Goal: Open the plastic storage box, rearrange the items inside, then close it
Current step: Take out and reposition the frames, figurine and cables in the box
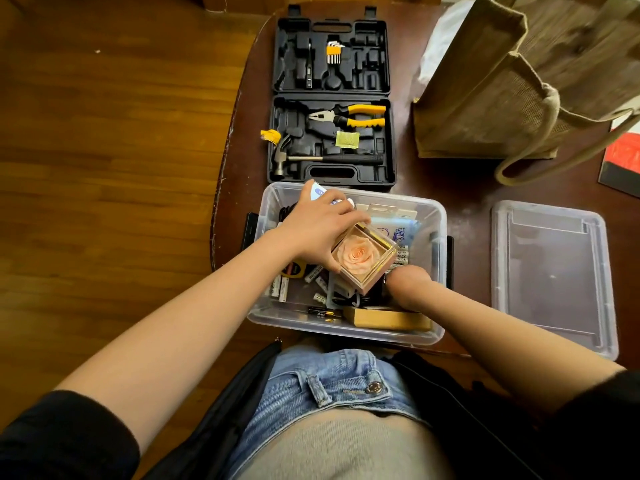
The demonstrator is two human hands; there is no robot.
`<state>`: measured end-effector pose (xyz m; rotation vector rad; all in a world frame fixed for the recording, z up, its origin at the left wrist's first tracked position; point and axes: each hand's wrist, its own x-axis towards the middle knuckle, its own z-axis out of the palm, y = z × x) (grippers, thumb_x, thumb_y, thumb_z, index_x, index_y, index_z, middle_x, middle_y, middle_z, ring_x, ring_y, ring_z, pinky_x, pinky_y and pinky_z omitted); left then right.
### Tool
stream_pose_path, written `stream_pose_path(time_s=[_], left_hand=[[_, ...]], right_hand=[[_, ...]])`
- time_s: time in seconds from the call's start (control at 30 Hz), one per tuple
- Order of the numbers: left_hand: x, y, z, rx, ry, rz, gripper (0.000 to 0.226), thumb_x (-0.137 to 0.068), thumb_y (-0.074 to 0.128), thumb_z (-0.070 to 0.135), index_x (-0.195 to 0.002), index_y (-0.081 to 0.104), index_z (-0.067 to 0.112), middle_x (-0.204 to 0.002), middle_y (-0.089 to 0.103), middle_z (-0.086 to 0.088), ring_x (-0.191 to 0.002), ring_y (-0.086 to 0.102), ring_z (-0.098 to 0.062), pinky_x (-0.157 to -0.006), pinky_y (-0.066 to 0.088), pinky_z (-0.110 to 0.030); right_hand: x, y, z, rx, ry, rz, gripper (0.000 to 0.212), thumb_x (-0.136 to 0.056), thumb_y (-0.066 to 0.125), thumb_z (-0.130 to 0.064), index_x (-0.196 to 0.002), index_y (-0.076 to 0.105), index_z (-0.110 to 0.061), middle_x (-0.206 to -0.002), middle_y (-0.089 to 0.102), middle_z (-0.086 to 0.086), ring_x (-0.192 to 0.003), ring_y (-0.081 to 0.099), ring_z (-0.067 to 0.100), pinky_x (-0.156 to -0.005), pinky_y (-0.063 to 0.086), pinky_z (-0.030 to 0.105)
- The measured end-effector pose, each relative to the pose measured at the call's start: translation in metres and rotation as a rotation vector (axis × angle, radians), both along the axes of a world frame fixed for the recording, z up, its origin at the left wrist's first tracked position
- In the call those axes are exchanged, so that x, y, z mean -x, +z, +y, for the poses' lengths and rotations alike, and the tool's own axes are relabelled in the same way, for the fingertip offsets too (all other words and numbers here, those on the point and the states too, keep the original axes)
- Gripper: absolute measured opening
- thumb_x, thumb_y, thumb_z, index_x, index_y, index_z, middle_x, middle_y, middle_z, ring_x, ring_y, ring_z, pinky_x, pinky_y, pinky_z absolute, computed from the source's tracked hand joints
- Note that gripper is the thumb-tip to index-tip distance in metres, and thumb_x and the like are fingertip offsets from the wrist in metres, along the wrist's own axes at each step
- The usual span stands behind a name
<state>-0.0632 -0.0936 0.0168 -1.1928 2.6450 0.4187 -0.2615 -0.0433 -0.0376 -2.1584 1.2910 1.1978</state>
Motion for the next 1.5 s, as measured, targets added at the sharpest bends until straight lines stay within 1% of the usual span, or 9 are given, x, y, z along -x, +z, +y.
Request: stream_pose_path(time_s=[0.33,0.47,0.63,0.73,0.9,1.03,1.23,1.4,1.5], left_hand=[[-0.001,0.000,0.000,-0.009,0.006,0.009,0.091,-0.067,0.068,0.065,-0.144,0.027,0.036,-0.140,0.041,0.004,-0.138,0.021,-0.020,-0.108,0.005,-0.063],[0.000,-0.001,0.000,-0.007,0.010,0.016,0.091,-0.067,0.068,0.066,-0.143,0.028,0.035,-0.139,0.042,0.005,-0.137,0.022,-0.020,-0.108,0.004,-0.063],[-0.001,-0.001,0.001,-0.004,0.008,0.043,0.090,-0.067,0.068,0.066,-0.142,0.030,0.035,-0.137,0.046,0.006,-0.136,0.023,-0.019,-0.107,0.004,-0.063],[-0.002,-0.001,0.001,0.001,-0.003,0.045,0.088,-0.069,0.065,0.068,-0.143,0.030,0.035,-0.136,0.047,0.007,-0.136,0.023,-0.019,-0.106,0.006,-0.060],[-0.002,0.001,0.001,-0.005,-0.009,0.031,0.089,-0.069,0.067,0.065,-0.144,0.030,0.035,-0.137,0.047,0.006,-0.137,0.024,-0.021,-0.107,0.006,-0.062],[-0.001,0.002,0.000,0.001,-0.012,0.012,0.093,-0.066,0.070,0.063,-0.145,0.028,0.034,-0.140,0.045,0.004,-0.138,0.023,-0.021,-0.108,0.006,-0.062],[-0.001,0.001,0.000,0.009,-0.009,-0.005,0.094,-0.066,0.072,0.061,-0.144,0.027,0.035,-0.140,0.044,0.005,-0.139,0.022,-0.021,-0.108,0.007,-0.062],[-0.001,0.002,0.000,0.004,-0.007,0.007,0.093,-0.066,0.071,0.061,-0.144,0.027,0.035,-0.139,0.045,0.005,-0.138,0.023,-0.021,-0.108,0.007,-0.062],[-0.002,0.001,0.000,0.000,-0.005,0.022,0.093,-0.065,0.071,0.062,-0.143,0.028,0.036,-0.137,0.046,0.006,-0.137,0.023,-0.021,-0.107,0.006,-0.063]], right_hand=[[-0.006,0.011,-0.002,-0.016,-0.055,0.022,0.028,-0.094,0.045,-0.009,-0.119,0.057,-0.008,-0.119,0.060,0.007,-0.107,0.060,0.025,-0.082,0.052,0.031],[-0.005,0.062,0.006,-0.130,0.060,-0.005,0.022,-0.093,0.045,-0.010,-0.107,0.062,-0.007,-0.099,0.060,0.006,-0.085,0.055,0.023,-0.071,0.045,0.030],[-0.036,0.120,0.003,-0.329,0.021,-0.442,0.020,-0.096,0.044,-0.019,-0.100,0.063,-0.013,-0.094,0.060,-0.001,-0.080,0.051,0.018,-0.071,0.040,0.028],[-0.081,0.103,0.006,-0.350,0.070,-0.585,0.019,-0.093,0.046,-0.011,-0.099,0.065,-0.011,-0.098,0.064,0.000,-0.087,0.056,0.020,-0.079,0.046,0.031],[-0.121,0.042,0.010,-0.281,0.225,-0.303,0.026,-0.092,0.048,-0.008,-0.114,0.059,0.000,-0.114,0.062,0.017,-0.101,0.059,0.029,-0.078,0.044,0.032],[-0.123,0.006,0.014,-0.307,0.212,-0.158,0.042,-0.092,0.050,-0.008,-0.131,0.047,0.005,-0.133,0.051,0.020,-0.122,0.049,0.032,-0.094,0.042,0.034],[-0.127,-0.023,0.011,-0.260,0.159,-0.120,0.041,-0.087,0.057,-0.015,-0.125,0.053,0.000,-0.120,0.059,0.018,-0.104,0.058,0.031,-0.075,0.044,0.034],[-0.127,-0.025,0.012,-0.266,0.177,-0.098,0.042,-0.089,0.054,-0.014,-0.128,0.051,0.001,-0.127,0.054,0.019,-0.109,0.055,0.031,-0.086,0.044,0.036],[-0.123,0.000,0.013,-0.246,0.173,-0.247,0.024,-0.092,0.051,-0.017,-0.110,0.060,-0.003,-0.111,0.063,0.015,-0.076,0.053,0.022,-0.069,0.041,0.031]])
